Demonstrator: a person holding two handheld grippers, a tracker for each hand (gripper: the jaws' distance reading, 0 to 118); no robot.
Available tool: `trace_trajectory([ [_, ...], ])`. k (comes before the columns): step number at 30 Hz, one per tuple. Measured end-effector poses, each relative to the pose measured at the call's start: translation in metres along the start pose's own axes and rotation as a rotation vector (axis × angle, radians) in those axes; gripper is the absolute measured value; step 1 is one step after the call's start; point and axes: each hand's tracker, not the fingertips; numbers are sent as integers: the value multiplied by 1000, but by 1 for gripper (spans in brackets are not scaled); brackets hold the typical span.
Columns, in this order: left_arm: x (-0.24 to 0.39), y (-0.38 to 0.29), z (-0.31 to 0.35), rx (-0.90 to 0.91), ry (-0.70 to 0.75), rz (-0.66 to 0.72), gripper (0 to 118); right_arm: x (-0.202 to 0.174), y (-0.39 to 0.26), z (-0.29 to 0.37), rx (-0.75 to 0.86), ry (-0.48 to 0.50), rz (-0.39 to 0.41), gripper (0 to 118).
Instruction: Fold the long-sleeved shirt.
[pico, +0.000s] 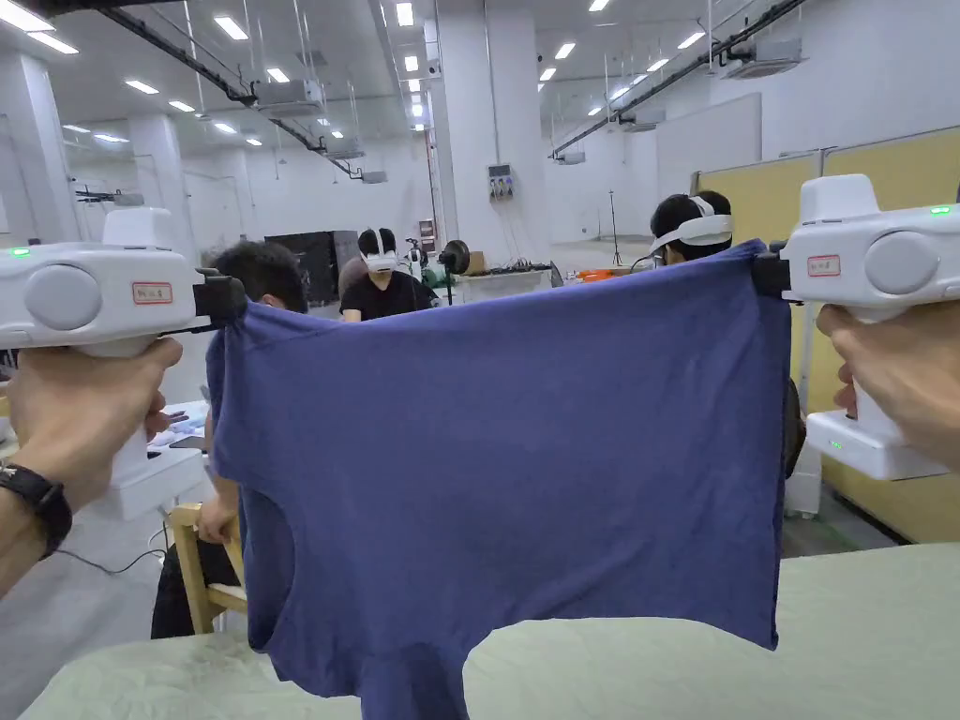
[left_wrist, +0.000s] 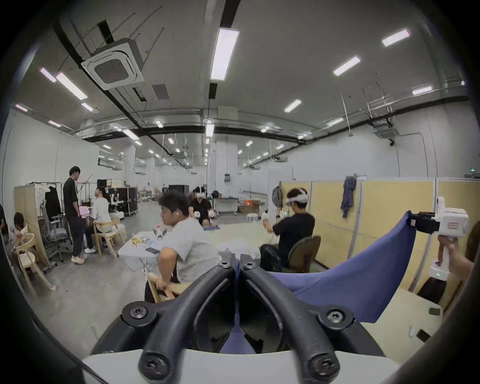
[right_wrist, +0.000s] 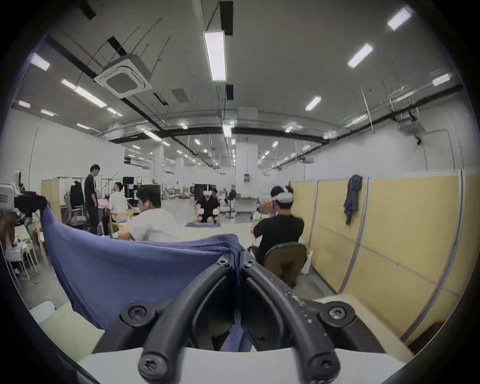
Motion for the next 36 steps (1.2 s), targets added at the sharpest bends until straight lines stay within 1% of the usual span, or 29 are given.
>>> trace_trajectory([
  [3,-4,-53,1,-52,-20,47,0,1,-55,-1,-71,12,-21,4],
  [6,-6,-101,5,-111,-23,38,0,3,-105,3,-119,21,-21,4],
  [8,-6,-130,10,-143,-36,78,0,1,-133,10,-159,27,-30,4],
  [10,-8,-156,13,-185,-40,120,0,2,-162,15,-197,27,-57,4],
  [12,-6,-185,20,-212,-40,128,0,-1,-191,26,-225,26,-69,4],
  [14,-3,-209,30,-241,-45,144,0,-1,-217,35,-265,39,-62,4],
  [16,-2,-230,42,-259,-53,164,0,-3,-240,46,-319,47,-37,4],
  [18,1,-256,60,-298,-57,184,0,-1,-261,62,-349,42,-43,4],
  [20,4,-277,76,-320,-53,197,0,1,-279,77,-373,47,-65,4],
  [21,5,-287,86,-352,-62,210,0,1,-288,88,-387,48,-58,4],
  [23,7,-306,108,-357,-60,234,0,1,-304,108,-429,55,-52,4],
  [29,15,-362,185,-446,-52,337,0,4,-353,177,-501,76,-74,4],
  [33,25,-402,240,-495,-39,349,0,7,-389,217,-567,96,-86,4],
  [36,32,-428,281,-527,-27,415,0,5,-414,248,-618,107,-91,4],
])
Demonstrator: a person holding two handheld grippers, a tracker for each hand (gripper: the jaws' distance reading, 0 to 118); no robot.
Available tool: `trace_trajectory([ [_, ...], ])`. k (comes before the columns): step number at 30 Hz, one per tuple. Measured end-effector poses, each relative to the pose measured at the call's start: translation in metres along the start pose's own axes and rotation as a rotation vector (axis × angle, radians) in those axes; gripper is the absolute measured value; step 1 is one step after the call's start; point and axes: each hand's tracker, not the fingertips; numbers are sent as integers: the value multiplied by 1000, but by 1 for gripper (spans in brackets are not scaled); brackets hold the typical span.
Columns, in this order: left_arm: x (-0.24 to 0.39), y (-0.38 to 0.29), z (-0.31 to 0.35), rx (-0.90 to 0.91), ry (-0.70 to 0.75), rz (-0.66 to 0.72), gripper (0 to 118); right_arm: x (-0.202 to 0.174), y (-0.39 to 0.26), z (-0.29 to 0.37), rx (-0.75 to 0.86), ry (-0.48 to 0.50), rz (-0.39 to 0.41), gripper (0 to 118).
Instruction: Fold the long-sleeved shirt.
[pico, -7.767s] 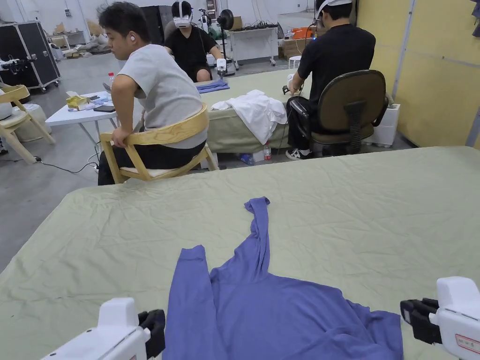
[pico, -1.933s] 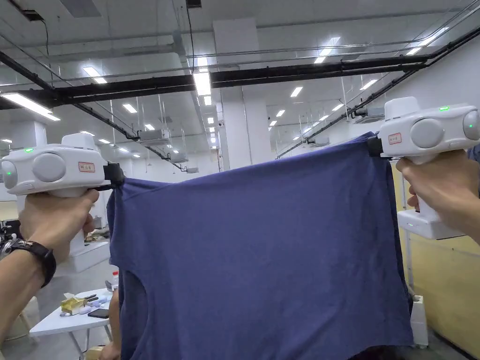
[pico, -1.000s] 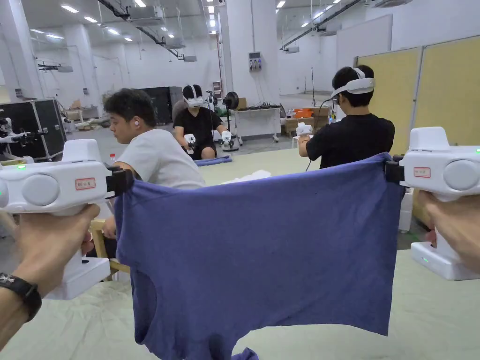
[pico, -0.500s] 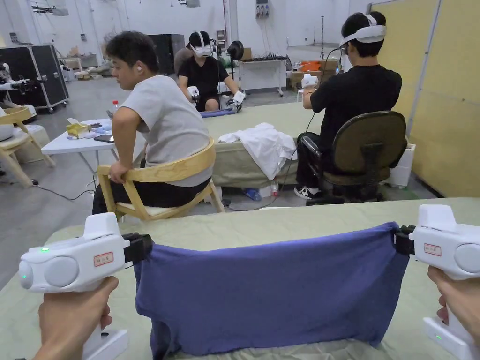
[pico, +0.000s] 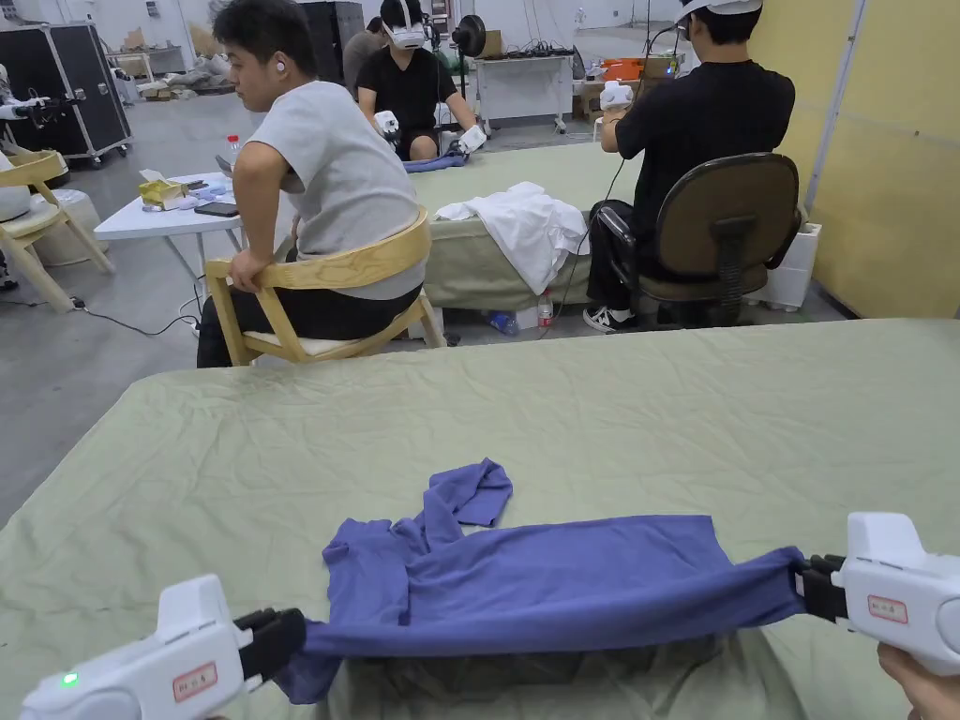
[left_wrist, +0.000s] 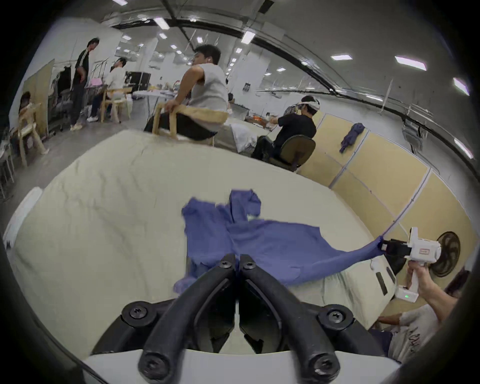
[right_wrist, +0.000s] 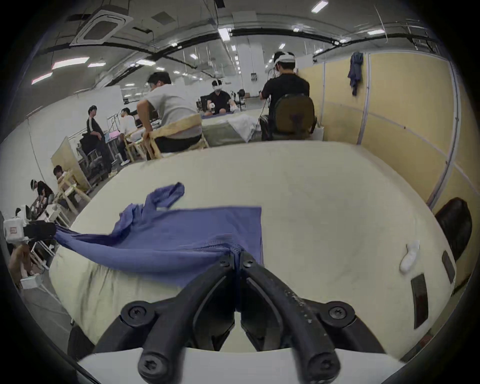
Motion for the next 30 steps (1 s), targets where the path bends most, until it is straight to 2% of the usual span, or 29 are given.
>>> trace_trajectory([
  [12,-19,-116,67,-93,73,24,0,3,-102,32,-197,36,38,4],
  [17,-18,-152,73,-169,80,34,1,3,-126,33,-261,32,47,4],
  [25,-25,-167,58,-279,126,-8,1,7,-142,19,-363,36,23,4],
  [28,-26,-168,48,-323,128,-23,1,4,-144,15,-392,22,55,4],
  [29,-23,-169,45,-335,132,-30,3,4,-145,14,-411,41,51,6],
  [30,-18,-170,44,-336,144,-46,5,2,-146,13,-416,50,55,14],
])
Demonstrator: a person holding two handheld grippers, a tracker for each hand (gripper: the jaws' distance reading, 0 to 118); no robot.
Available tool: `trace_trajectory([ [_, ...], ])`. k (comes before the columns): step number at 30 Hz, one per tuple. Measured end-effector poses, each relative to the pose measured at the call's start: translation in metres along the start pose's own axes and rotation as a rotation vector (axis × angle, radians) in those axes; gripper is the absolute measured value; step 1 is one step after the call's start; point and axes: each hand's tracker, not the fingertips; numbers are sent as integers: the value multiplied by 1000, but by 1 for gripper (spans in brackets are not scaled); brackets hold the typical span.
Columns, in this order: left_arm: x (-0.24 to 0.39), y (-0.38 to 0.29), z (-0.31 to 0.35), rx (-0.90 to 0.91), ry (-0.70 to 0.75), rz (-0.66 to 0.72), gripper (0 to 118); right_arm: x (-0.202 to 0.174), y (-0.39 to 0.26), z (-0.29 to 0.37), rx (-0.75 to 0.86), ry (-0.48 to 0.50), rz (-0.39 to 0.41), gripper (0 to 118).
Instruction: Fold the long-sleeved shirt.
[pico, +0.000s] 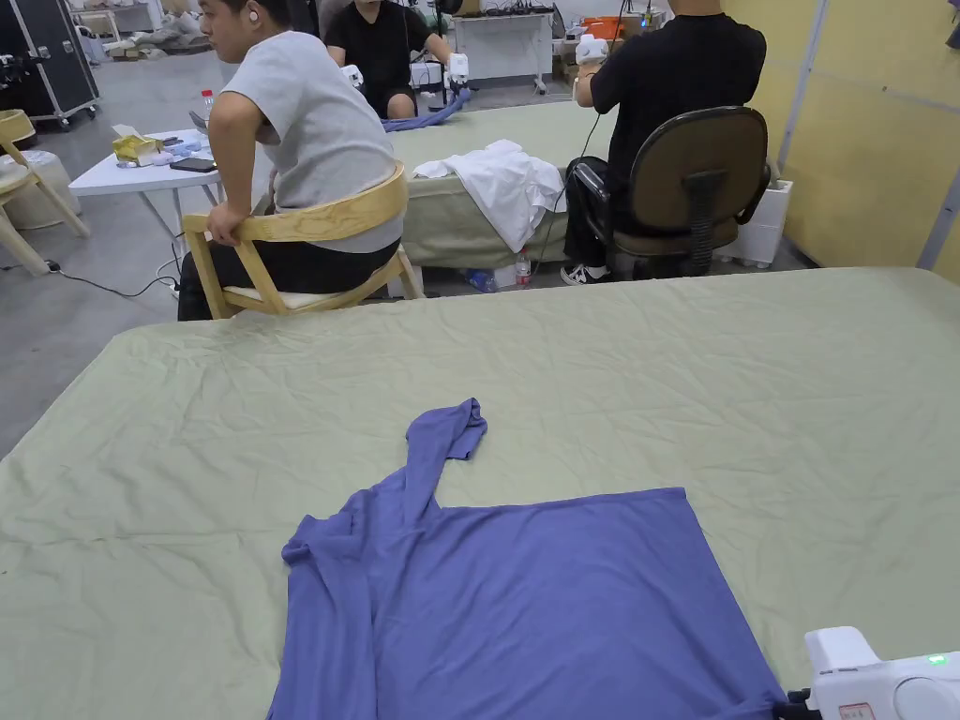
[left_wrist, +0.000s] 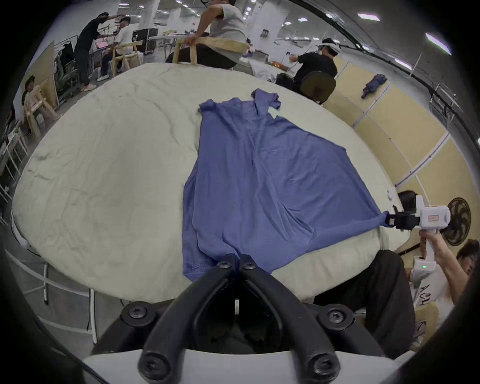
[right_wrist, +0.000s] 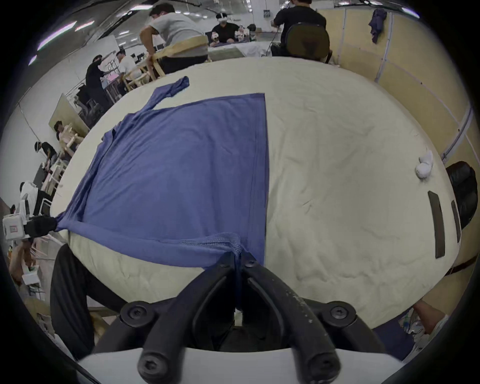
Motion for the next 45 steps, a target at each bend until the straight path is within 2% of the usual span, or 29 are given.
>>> trace_trajectory([
  [1,1,-1,0,3,8,1,9,-1,-1,-1,-12,-11,13,37],
  [2,1,-1,-1,8,8,9,16,-2,-2,-2,-44,-25,31,51],
  [3,2,-1,0,12,12,18,26,-5,-3,-2,-59,-36,45,57],
  [4,3,0,1,13,23,20,35,-6,-4,0,-56,-31,53,56],
  [5,5,1,2,16,30,16,38,-6,-5,2,-44,-25,65,56],
  [10,17,22,23,113,49,-23,38,-18,12,32,94,-33,57,56],
  [16,42,78,63,296,67,-56,38,-54,57,84,331,-33,57,56],
  [20,56,110,83,386,63,-65,37,-78,83,115,470,-12,41,49],
  [21,60,116,86,405,62,-69,33,-84,88,120,496,-14,40,45],
  [23,66,124,91,436,46,-79,10,-92,94,129,532,-15,50,26],
  [25,72,130,93,453,38,-91,1,-97,96,134,557,-5,64,3],
  [28,77,136,91,442,-14,-104,0,-103,99,135,557,-11,77,0],
  [35,85,177,64,369,-19,-169,0,-97,113,120,517,-12,86,0],
  [45,111,301,-57,126,-44,-311,0,-80,166,55,395,3,117,0],
])
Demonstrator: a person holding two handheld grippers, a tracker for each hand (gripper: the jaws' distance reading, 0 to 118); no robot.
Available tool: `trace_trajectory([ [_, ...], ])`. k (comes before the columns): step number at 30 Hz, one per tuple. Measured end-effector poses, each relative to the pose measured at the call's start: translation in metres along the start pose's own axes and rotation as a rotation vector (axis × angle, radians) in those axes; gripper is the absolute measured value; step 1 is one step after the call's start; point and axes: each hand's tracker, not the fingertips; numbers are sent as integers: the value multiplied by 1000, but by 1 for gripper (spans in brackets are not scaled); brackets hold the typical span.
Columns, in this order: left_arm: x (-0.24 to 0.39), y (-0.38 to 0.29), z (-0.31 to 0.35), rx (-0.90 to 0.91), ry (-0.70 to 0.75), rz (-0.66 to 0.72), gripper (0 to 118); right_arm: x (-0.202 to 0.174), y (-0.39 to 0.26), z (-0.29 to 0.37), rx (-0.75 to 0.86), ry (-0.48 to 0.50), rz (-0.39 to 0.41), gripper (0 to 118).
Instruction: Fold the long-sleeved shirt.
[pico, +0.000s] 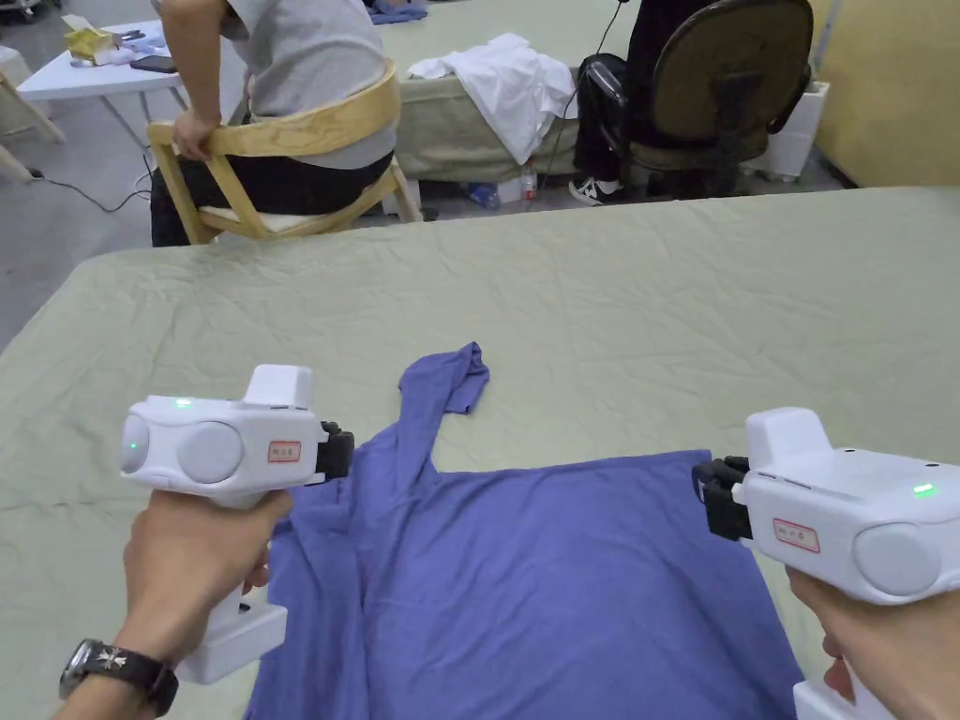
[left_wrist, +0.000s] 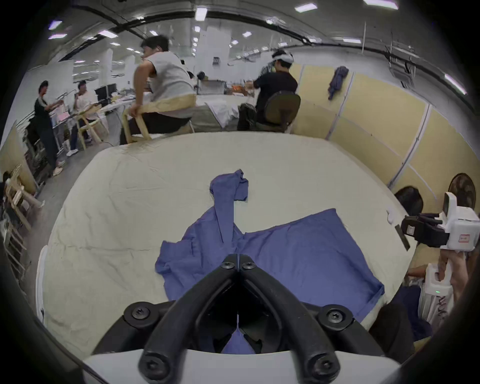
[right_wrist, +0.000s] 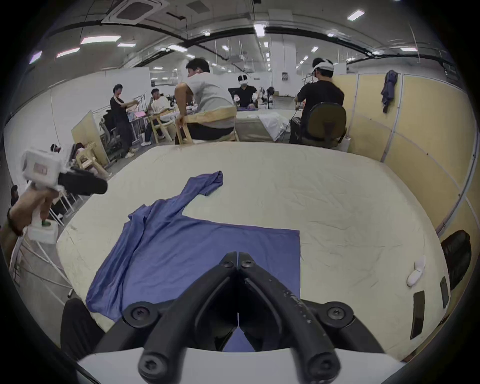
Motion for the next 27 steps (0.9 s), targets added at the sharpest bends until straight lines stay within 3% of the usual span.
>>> trace_trajectory([
  [5,-1,55,-79,-63,-10,-58,0,13,9,-42,-43,16,0,0],
  [6,-2,65,-96,-81,-9,-62,4,16,11,-50,-53,19,2,0],
  [8,-5,82,-129,-80,2,-60,50,23,12,-65,-66,24,0,0],
  [9,-8,89,-146,-88,-2,-47,66,26,11,-72,-75,25,0,0],
  [10,-12,95,-160,-97,-12,-26,67,28,11,-78,-80,24,-2,0],
  [20,-26,126,-305,-181,8,14,64,54,-7,-126,-160,1,-26,0],
  [21,-25,125,-315,-184,10,9,61,57,-10,-129,-170,2,-32,0],
  [24,-26,121,-341,-232,-4,16,31,61,-17,-135,-195,-10,-39,0],
  [27,-28,110,-349,-235,13,31,15,63,-23,-137,-210,-19,-42,0],
])
